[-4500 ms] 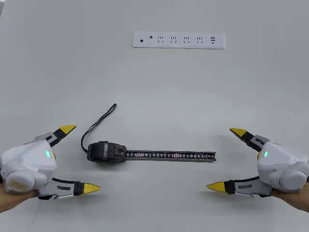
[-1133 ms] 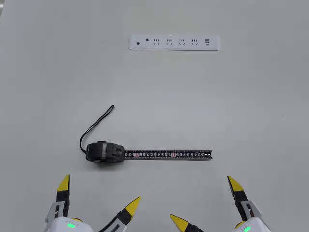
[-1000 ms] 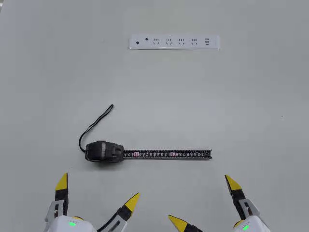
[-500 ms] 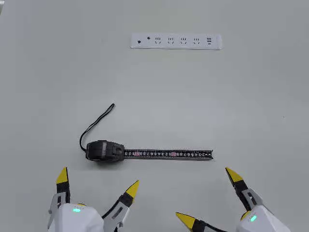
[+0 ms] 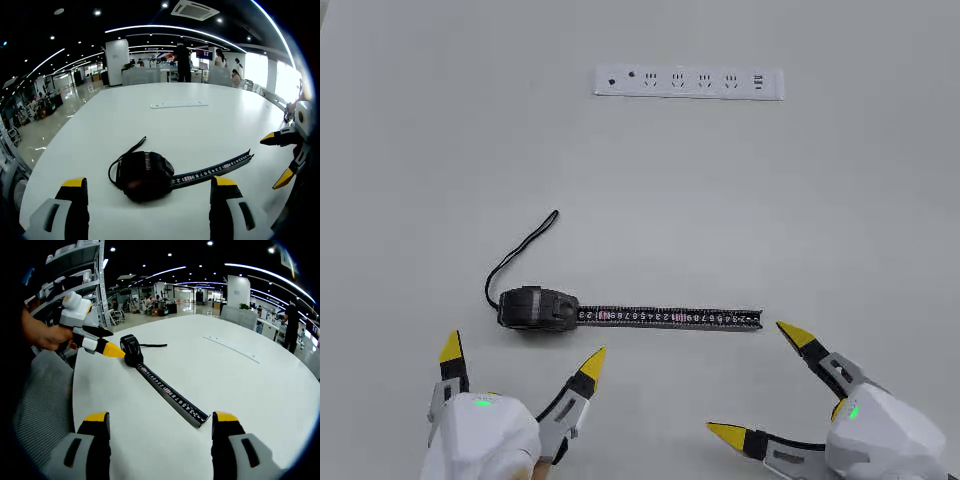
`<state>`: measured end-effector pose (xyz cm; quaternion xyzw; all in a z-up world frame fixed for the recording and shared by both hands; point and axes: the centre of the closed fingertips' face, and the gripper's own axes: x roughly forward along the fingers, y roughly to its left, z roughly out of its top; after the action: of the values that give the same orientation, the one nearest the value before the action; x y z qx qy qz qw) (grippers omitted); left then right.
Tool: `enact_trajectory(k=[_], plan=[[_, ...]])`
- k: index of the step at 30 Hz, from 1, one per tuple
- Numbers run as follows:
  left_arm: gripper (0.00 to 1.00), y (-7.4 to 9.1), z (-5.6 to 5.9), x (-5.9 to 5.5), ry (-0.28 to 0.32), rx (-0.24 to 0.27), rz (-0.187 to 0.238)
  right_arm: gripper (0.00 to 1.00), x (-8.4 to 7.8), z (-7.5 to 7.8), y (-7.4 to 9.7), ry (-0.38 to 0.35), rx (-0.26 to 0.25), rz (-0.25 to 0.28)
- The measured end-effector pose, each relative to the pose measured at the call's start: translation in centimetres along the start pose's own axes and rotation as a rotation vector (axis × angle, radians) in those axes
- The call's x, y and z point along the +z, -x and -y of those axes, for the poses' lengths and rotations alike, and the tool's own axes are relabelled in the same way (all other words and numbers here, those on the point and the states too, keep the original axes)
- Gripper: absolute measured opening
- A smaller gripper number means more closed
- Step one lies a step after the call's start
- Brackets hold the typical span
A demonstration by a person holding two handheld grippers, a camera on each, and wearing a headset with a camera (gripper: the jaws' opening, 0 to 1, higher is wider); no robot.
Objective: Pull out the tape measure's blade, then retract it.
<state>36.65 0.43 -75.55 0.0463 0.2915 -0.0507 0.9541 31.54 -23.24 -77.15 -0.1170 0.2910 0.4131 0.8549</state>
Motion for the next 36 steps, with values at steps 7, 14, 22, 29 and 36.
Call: enact_trajectory(k=[7, 14, 22, 29, 36], plan=[[0.98, -0.5, -0.1, -0.1, 0.01, 0.008, -0.005, 0.78, -0.7, 0.3, -0.2, 0.044, 0.07, -0.012], [0.96, -1.7, 0.1, -0.6, 0.017, 0.012, -0.019, 0.72, -1.7, 1.7, -0.8, 0.123, 0.155, -0.028], [0.92, -2.5, 0.1, -0.9, 0.016, 0.009, -0.026, 0.61, -2.2, 3.5, -1.8, 0.189, 0.197, -0.048], [0.84, -3.2, 0.1, -0.9, 0.026, 0.005, -0.029, 0.51, -2.5, 4.4, -2.3, 0.244, 0.249, -0.056], [0.81, -3.8, 0.1, -0.7, 0.024, 0.006, -0.02, 0.43, -3.2, 5.1, -2.6, 0.283, 0.291, -0.078]])
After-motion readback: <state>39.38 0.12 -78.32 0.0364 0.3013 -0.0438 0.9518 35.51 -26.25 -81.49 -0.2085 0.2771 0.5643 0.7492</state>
